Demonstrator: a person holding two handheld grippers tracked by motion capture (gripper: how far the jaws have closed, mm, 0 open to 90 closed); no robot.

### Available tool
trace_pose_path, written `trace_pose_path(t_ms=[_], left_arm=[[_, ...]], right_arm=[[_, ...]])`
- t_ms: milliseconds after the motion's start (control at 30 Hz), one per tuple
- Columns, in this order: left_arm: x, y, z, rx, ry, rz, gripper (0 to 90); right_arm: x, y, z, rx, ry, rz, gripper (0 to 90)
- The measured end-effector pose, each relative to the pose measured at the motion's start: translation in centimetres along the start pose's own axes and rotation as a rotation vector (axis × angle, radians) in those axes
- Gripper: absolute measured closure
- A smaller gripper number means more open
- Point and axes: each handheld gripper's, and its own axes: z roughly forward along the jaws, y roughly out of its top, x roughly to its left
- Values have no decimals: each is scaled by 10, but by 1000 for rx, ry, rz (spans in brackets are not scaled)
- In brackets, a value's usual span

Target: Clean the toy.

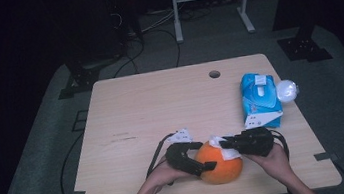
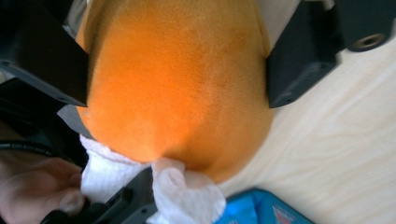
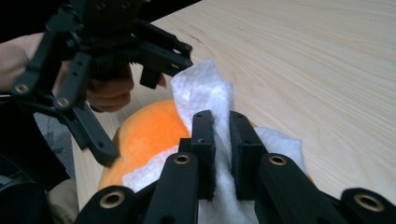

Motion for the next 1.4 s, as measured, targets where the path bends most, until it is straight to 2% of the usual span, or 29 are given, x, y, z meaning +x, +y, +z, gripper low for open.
trace_pose_path(t_ms=[67,133,200,300,367,400,433,467,533,600,667,767,833,867,933,967,1033,1100,1167,1233,1300,1333,1400], left_arm=[[-3,2,-3,0,20,31,231],[-8,5,-7,-25,48,83,316],[-16,11,-9,-57,91,173,344],[-25,21,-17,-71,158,312,348],[-26,21,-19,-70,186,368,344],[-25,20,-19,-61,194,377,337],[-22,17,-17,-52,193,365,318],[-18,15,-16,-46,175,335,277],[-10,12,-16,-62,149,245,177],[-4,11,-17,-79,136,172,109],[-1,9,-16,-68,113,124,106],[-6,6,-11,-58,121,169,194],[-11,7,-11,-44,128,201,214],[-11,7,-11,-37,137,213,224],[-11,7,-11,-44,139,199,235],[-11,6,-12,-43,138,203,236],[-11,6,-12,-43,142,199,238],[-11,6,-13,-43,134,202,232],[-9,9,-15,-53,116,182,180],[-5,11,-18,-74,106,149,123],[-1,10,-18,-72,104,106,107],[0,8,-17,-62,100,102,120],[-3,6,-15,-56,110,122,180]], right_arm=[[1,0,0,2,-3,-7,812],[0,2,-2,-8,-4,-3,812],[1,6,-6,-43,-3,-5,813],[8,13,-12,-91,-18,-35,812],[10,15,-12,-114,-18,-49,812],[9,15,-11,-111,-17,-48,812],[8,14,-8,-97,-19,-50,812],[6,12,-5,-80,-22,-50,812],[4,7,3,-55,-16,-39,813],[4,4,7,-55,-13,-39,813],[8,6,7,-47,-15,-50,813],[19,8,11,-49,-20,-88,812],[27,10,14,-55,3,-114,812],[30,11,15,-52,0,-128,812],[28,13,13,-55,-18,-141,814],[25,12,11,-59,-23,-127,814],[13,10,7,-57,-65,-109,814],[0,5,0,-62,-70,-45,814],[-8,1,-4,-65,-66,-16,813],[-10,-2,-5,-69,-63,-4,813],[-11,-2,-4,-69,-62,-6,812],[-11,-2,-4,-69,-58,-4,812],[-9,0,-3,-66,-61,-14,811]])
